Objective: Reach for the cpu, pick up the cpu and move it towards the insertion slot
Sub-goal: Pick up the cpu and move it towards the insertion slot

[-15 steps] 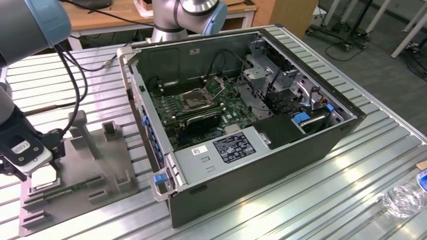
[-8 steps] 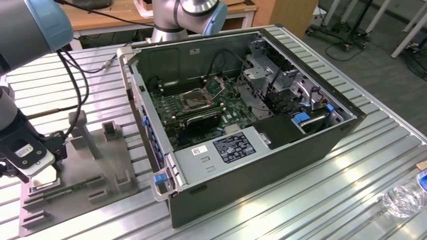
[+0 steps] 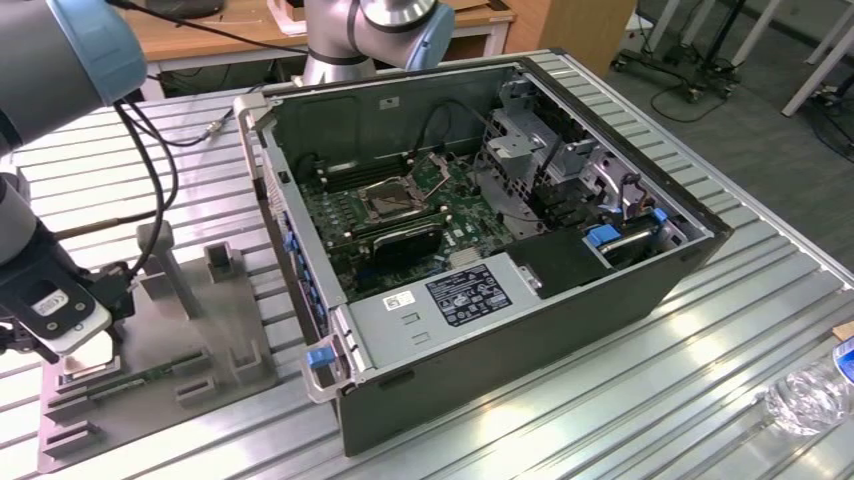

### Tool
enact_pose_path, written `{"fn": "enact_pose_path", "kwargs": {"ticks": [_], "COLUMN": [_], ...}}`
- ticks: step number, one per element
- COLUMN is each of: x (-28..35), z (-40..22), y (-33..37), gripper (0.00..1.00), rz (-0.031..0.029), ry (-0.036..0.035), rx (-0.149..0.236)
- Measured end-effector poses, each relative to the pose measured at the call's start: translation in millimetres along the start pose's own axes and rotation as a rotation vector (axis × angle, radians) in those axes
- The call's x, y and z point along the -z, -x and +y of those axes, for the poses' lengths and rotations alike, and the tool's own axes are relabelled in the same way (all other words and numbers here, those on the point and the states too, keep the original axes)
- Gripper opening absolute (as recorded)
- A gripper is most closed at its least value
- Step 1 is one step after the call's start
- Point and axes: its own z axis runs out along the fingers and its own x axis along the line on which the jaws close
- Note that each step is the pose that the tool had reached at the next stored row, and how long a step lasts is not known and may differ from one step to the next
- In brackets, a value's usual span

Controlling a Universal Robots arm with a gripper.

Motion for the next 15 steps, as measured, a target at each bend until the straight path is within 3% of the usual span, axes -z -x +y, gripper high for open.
{"fn": "enact_pose_path", "kwargs": {"ticks": [15], "x": [-8.1], "z": [-0.6], "y": [-2.6], "gripper": [0.62], "rz": [0.0002], "ry": [-0.0001], "rx": [0.0]}}
